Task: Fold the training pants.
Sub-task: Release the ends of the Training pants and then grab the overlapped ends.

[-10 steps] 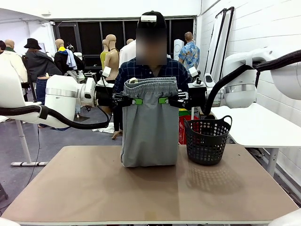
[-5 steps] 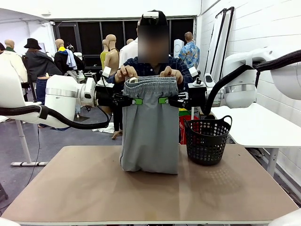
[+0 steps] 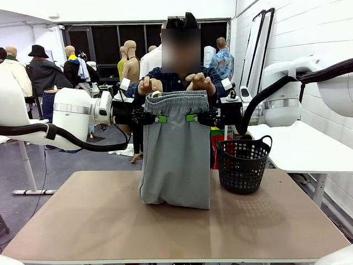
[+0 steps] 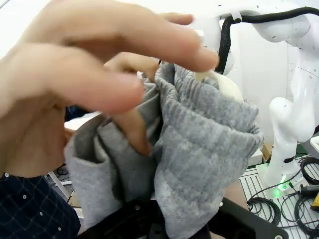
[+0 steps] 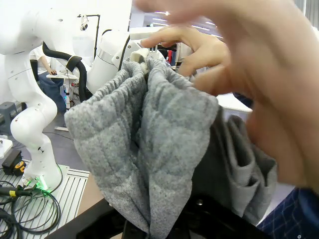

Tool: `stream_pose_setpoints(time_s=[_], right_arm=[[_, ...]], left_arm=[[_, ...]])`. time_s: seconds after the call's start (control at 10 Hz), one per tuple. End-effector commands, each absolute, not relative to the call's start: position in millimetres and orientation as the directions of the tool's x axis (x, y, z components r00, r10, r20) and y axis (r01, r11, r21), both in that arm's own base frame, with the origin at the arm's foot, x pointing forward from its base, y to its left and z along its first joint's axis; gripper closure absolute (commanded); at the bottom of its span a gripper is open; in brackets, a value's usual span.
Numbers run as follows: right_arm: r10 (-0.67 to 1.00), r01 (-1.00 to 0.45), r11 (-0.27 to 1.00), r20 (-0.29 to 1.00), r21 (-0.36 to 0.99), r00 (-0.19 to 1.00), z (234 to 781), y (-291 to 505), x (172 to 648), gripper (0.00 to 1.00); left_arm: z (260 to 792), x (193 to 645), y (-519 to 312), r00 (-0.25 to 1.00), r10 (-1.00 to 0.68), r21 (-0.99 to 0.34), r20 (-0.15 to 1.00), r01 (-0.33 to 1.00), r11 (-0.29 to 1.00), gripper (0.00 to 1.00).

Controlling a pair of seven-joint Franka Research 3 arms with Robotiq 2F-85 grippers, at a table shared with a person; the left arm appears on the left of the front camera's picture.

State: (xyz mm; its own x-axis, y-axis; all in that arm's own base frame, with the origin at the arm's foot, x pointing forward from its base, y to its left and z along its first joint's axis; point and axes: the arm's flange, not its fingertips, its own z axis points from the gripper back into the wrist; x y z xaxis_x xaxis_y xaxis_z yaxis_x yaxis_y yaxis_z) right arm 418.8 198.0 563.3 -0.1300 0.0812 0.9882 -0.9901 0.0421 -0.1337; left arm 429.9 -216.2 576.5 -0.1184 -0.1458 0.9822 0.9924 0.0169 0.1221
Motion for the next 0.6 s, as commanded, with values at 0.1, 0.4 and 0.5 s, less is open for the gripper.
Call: stream_pose_setpoints(time_s=[0.1,0.4,0.5], right_arm=[[0.069,-0.99,0.043,0.989,-0.134,-0.131,565.7,198.8,417.7,1.0],[0.069,-0.99,0.043,0.989,-0.134,-0.131,565.7,198.8,417.7,1.0],[0.069,-0.99,0.043,0.989,-0.134,-0.131,565.7,198.8,417.7,1.0]], left_arm=[[577.3,426.2,-216.1,-0.138,-0.123,0.143,0.983,0.989,0.03,1.0],[577.3,426.2,-216.1,-0.138,-0.123,0.143,0.983,0.989,0.03,1.0],[577.3,426.2,-216.1,-0.138,-0.123,0.143,0.983,0.989,0.03,1.0]])
